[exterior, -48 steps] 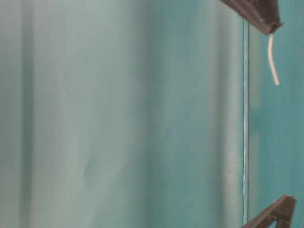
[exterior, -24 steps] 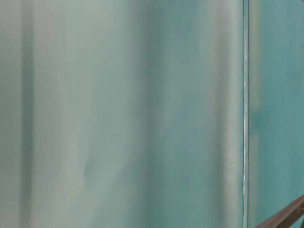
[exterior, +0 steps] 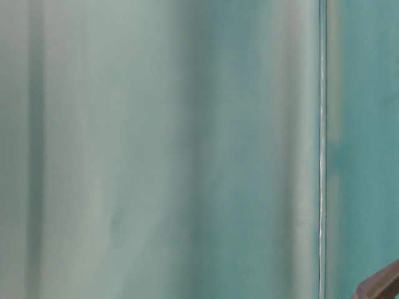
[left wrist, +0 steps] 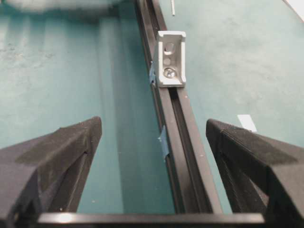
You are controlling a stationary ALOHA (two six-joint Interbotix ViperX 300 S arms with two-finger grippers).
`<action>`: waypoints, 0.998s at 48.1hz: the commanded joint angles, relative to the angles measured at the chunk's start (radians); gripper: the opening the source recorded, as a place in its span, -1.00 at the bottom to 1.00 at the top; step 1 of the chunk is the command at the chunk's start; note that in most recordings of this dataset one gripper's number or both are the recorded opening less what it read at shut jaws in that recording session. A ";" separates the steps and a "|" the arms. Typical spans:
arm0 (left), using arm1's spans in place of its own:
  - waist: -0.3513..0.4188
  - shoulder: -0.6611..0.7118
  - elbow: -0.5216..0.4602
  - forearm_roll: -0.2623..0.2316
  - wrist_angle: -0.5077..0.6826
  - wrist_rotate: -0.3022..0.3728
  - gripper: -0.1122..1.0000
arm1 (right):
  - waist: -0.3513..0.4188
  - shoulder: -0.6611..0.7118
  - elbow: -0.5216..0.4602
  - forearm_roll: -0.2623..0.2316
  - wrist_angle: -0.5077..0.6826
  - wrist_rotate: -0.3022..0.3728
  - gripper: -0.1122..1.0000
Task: Insert the wire into the hole on the right side and pull it with the left arm.
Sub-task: 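Align the wire tip with the hole in the white bracket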
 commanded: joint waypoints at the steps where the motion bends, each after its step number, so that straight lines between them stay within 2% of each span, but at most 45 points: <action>1: -0.011 -0.009 -0.014 -0.002 -0.011 0.002 0.52 | 0.011 0.002 -0.017 0.002 -0.023 -0.002 -0.78; 14: -0.017 -0.009 -0.023 -0.002 -0.011 0.002 0.52 | 0.011 0.040 -0.025 0.003 -0.048 -0.002 -0.78; 27: -0.015 -0.009 -0.037 -0.002 -0.011 0.000 0.52 | 0.011 0.067 -0.023 0.048 -0.067 -0.002 -0.78; 48: -0.015 -0.008 -0.038 -0.002 -0.006 0.000 0.51 | 0.011 0.075 -0.026 0.051 -0.074 -0.002 -0.78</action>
